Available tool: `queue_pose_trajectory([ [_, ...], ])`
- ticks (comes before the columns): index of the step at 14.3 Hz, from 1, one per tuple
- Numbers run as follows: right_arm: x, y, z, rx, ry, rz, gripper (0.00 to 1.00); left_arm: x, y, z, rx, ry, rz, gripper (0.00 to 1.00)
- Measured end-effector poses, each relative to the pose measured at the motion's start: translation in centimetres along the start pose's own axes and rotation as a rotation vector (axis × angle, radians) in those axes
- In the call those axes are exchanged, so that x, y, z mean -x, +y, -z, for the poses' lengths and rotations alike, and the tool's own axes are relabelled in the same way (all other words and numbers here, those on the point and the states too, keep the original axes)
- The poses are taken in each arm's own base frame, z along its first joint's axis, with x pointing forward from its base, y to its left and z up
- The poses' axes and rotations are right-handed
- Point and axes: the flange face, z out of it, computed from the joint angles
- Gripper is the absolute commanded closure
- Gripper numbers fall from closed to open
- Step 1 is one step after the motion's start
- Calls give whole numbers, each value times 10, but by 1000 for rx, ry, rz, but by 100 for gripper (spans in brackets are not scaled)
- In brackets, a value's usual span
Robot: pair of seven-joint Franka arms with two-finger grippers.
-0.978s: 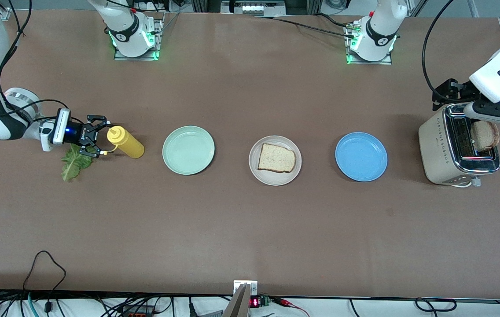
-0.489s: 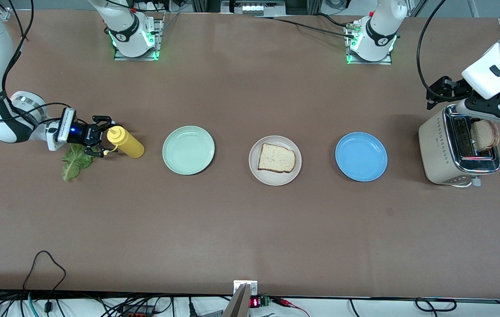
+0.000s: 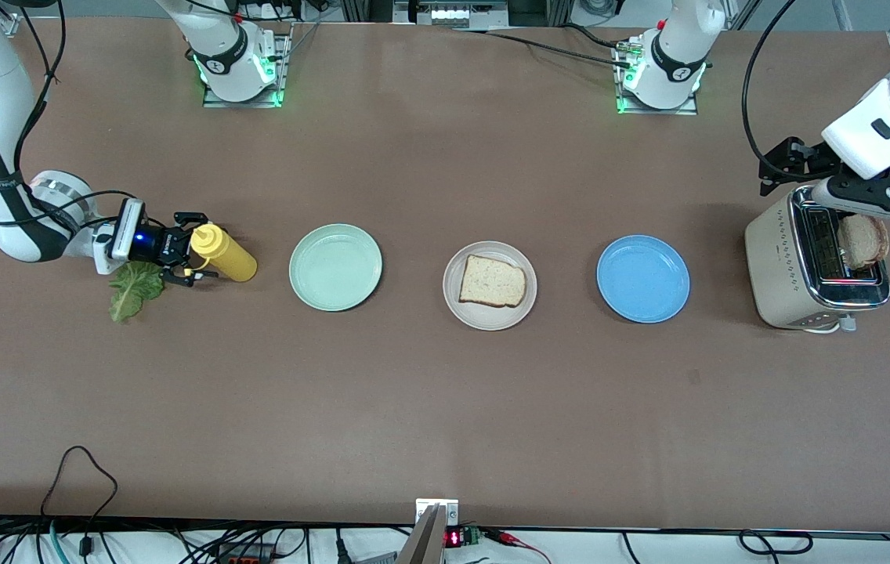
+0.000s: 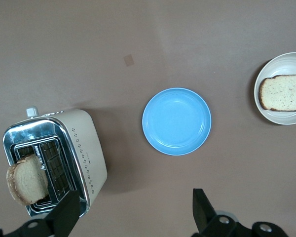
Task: Make sandwich in beige plate with both arms
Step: 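Grasp the yellow squeeze bottle with the right gripper, then lift the bottle and carry it over the bread on the beige plate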
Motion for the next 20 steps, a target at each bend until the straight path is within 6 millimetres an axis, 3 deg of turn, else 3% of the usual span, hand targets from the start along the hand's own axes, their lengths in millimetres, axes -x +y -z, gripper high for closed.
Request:
queue_pose_trajectory([
  [7,-4,6,-27,-6,34,1,3,4,-4,-3,5,-33,8,0],
  [10,-5,7,-32,-14,35,3,52,4,-4,-3,5,-34,8,0],
  [11,-5,7,-33,-16,35,5,61,4,-3,-3,5,-33,7,0],
  [16,-14,19,-40,-32,26,14,64,-5,8,0,-3,23,-15,0],
  [20,-47,57,-57,-68,-11,-20,64,-7,7,-2,-2,20,-14,0],
])
